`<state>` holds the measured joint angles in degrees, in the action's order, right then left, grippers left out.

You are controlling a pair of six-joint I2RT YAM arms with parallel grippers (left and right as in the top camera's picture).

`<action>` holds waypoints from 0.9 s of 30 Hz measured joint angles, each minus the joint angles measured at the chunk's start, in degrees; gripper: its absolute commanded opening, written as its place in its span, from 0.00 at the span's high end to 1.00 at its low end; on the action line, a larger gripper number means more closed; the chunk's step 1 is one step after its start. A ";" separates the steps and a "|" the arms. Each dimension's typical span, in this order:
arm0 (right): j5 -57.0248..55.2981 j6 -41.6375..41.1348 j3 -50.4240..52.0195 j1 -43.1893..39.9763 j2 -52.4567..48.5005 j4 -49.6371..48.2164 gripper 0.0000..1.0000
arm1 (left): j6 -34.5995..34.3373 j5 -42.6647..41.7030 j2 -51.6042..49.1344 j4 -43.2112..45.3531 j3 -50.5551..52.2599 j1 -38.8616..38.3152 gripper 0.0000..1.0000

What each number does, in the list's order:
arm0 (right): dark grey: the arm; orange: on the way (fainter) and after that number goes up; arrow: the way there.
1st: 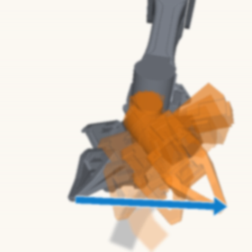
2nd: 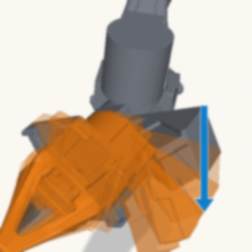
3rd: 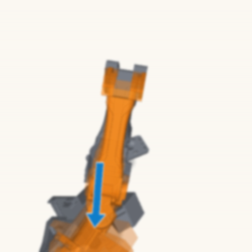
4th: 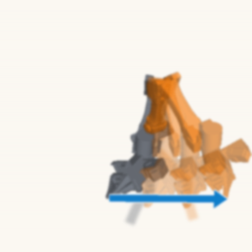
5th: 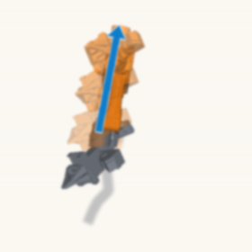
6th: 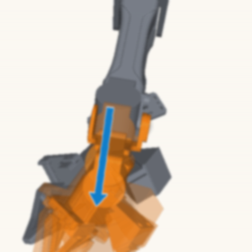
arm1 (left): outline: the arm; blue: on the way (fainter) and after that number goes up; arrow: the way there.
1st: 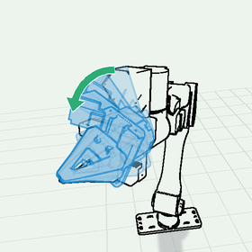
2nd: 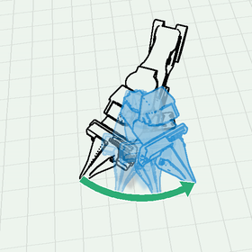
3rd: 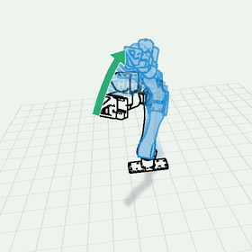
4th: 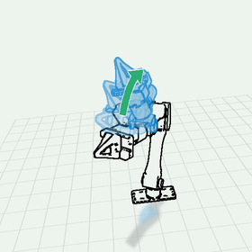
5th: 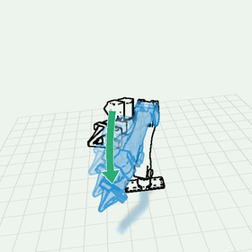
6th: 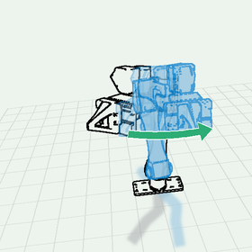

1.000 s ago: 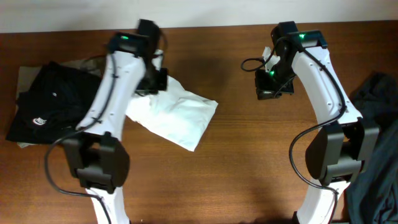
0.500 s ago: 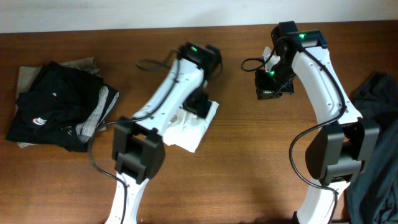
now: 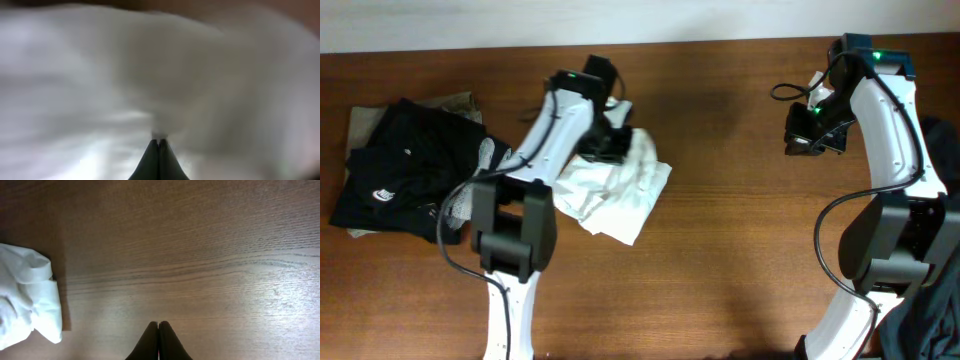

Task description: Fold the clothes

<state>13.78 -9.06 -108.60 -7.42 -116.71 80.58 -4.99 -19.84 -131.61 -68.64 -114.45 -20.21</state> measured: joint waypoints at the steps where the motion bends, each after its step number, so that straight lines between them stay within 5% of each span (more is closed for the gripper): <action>1: 0.26 0.02 0.00 0.00 0.00 0.15 0.95 | 1.05 -3.98 0.00 -0.35 -0.07 -2.23 0.99; 4: 0.68 0.20 0.00 0.00 0.00 0.61 0.94 | 3.02 -6.45 -0.02 -6.99 -1.57 -9.77 1.00; 6: 4.24 3.32 0.00 0.00 0.00 0.66 0.90 | 3.91 0.50 -0.17 -15.41 -9.66 -9.09 0.91; 8: 11.28 8.26 0.00 0.94 0.00 0.59 0.88 | 3.91 10.23 -0.42 -21.97 -17.55 -5.97 0.66; 10: 14.10 10.32 0.00 3.34 0.00 0.59 0.84 | 4.13 15.15 -0.39 -23.26 -20.96 -2.80 0.55; 14: 17.38 11.98 0.52 18.38 0.00 -4.70 0.83 | 5.57 13.11 -0.39 -23.93 -20.55 10.88 0.56; 20: 18.75 4.09 14.86 36.15 -0.42 -23.02 0.84 | 12.17 1.81 -0.22 -16.26 1.81 14.88 0.87; 23: 18.29 -1.75 25.97 40.35 -1.03 -31.74 0.91 | 12.83 0.90 -0.15 -10.58 11.69 15.23 0.95; 27: 13.81 -12.37 32.79 38.16 -1.38 -28.50 0.91 | 12.92 2.67 -0.17 -11.28 13.44 17.16 0.94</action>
<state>27.59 -21.43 -75.81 30.74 -118.08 52.07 7.92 -17.17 -131.79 -79.92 -101.01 -3.05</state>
